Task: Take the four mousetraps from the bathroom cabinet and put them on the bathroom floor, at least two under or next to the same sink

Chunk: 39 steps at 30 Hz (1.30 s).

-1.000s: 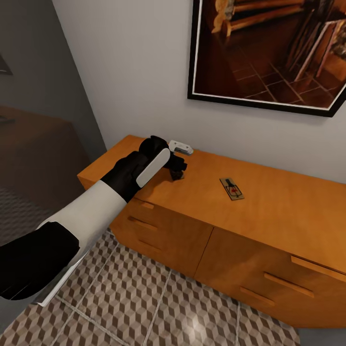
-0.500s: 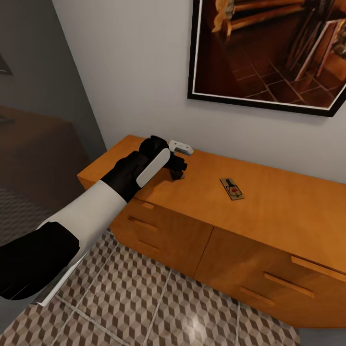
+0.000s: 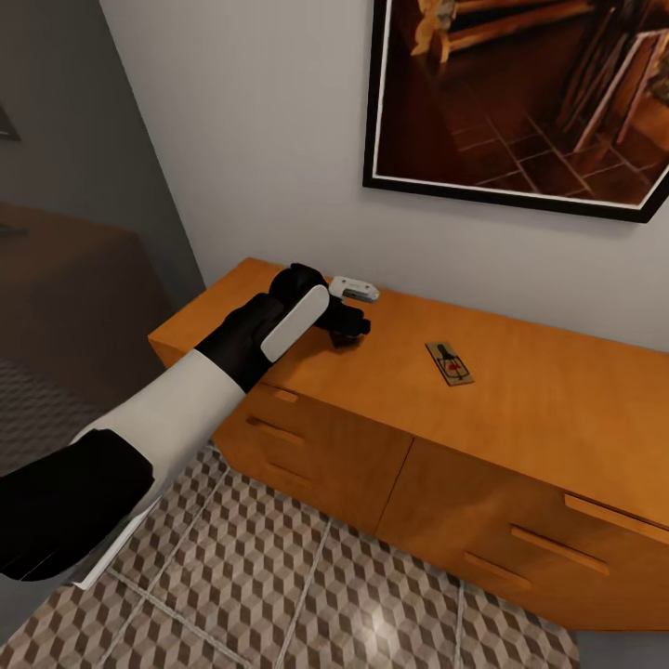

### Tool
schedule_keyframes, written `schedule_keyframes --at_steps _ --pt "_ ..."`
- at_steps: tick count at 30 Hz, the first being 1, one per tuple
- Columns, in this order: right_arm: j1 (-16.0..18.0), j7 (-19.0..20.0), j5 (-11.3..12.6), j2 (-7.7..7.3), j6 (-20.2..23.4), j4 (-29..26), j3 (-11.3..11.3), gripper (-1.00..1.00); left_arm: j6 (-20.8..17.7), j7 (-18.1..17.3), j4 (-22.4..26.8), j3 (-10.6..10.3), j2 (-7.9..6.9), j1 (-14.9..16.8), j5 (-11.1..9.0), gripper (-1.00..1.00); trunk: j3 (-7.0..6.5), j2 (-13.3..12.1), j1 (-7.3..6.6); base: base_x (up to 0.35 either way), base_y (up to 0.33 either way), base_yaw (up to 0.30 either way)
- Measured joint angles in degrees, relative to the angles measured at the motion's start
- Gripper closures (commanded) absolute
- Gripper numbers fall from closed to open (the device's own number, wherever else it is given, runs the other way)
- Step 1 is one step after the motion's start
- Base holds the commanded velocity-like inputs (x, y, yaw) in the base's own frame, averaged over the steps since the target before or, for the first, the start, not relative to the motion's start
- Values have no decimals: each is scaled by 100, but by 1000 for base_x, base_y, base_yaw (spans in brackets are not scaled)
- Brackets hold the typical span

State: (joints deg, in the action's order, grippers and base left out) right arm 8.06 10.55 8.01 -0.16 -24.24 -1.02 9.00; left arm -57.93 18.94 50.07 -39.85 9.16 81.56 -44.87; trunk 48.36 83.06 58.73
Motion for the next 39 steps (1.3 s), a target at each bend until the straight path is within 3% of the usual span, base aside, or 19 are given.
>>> schedule_keyframes --at_steps 39 --pt "0 4 0 0 2 0 0 100 3 8 -9 -81 -9 -128 -32 -100 1 0 0 0 0 0"
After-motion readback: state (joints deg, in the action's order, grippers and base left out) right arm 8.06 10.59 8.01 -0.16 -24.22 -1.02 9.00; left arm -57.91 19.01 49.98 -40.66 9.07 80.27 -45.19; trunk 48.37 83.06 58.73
